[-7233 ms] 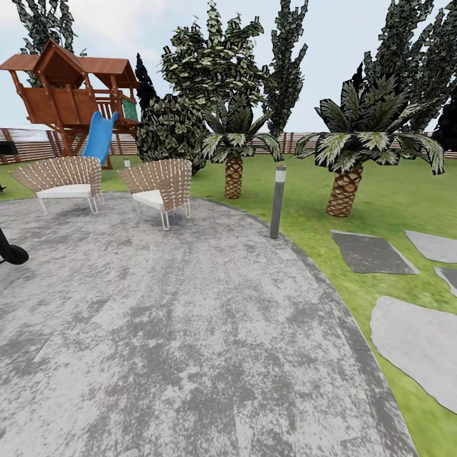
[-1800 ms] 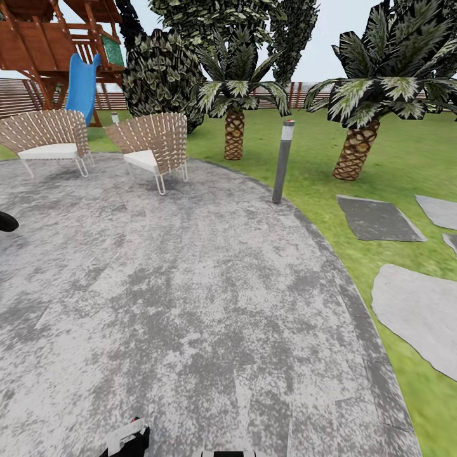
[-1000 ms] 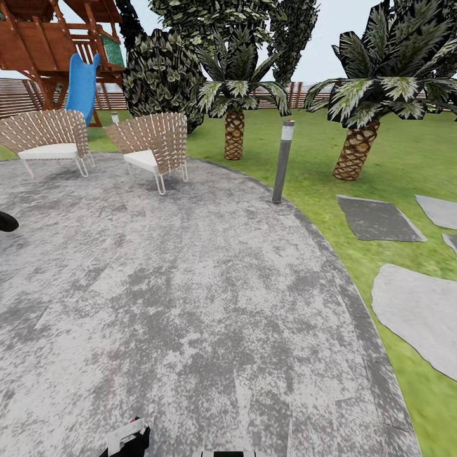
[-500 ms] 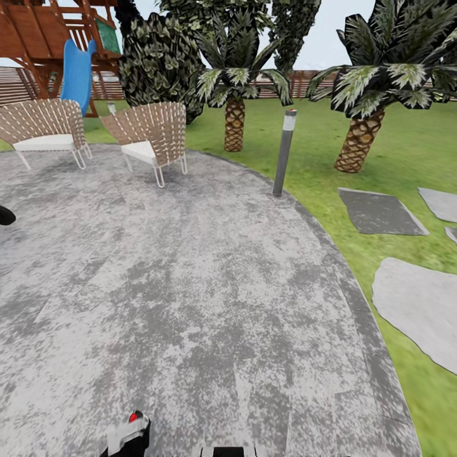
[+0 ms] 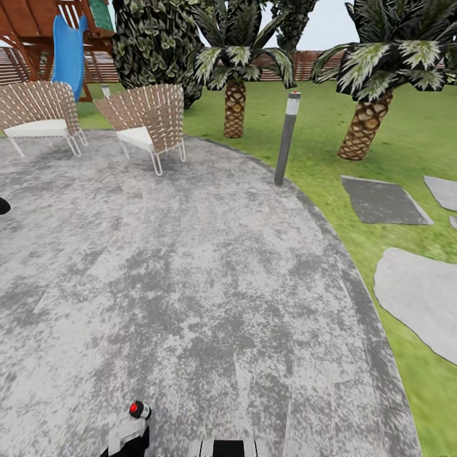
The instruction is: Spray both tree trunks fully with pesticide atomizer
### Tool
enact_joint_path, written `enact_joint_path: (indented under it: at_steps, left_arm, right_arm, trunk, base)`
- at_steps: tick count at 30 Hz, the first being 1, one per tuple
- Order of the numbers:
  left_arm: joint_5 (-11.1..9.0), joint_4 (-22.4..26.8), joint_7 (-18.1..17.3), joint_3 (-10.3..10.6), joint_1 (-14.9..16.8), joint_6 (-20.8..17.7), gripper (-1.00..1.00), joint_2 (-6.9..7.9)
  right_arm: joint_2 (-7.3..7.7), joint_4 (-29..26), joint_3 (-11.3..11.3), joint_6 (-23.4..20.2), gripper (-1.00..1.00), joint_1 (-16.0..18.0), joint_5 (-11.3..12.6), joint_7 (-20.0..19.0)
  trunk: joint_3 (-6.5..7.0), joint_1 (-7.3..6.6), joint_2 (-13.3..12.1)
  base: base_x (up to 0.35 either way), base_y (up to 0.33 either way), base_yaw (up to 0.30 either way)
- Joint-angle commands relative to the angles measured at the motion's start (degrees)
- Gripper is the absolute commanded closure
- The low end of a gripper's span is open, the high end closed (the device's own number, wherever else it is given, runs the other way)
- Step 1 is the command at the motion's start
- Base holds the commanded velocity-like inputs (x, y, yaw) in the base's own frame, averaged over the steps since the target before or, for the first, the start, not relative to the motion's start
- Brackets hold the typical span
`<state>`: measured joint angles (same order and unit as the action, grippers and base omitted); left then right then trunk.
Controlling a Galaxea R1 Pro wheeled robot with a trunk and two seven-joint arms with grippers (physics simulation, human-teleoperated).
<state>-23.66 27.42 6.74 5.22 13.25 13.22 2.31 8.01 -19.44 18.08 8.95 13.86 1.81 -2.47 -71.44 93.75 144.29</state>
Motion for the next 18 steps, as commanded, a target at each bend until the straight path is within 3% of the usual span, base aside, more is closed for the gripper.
enact_joint_path:
  at_steps: [1,18]
  left_arm:
    - [-0.33,0.00,0.44,0.49,0.02,0.23,-1.00,0.07]
    - [-0.23,0.00,0.29,0.58,0.02,0.29,-1.00,0.07]
  right_arm:
    - [-0.02,0.11,0.26,0.20,-1.00,0.03,0.21,-0.26]
    - [0.07,0.19,0.47,0.19,-1.00,0.05,1.74,-0.17]
  trunk:
    - [-0.27,0.01,0.03]
    - [-0.49,0.04,0.04]
  base:
    - [0.000,0.000,0.000]
    - [0.000,0.000,0.000]
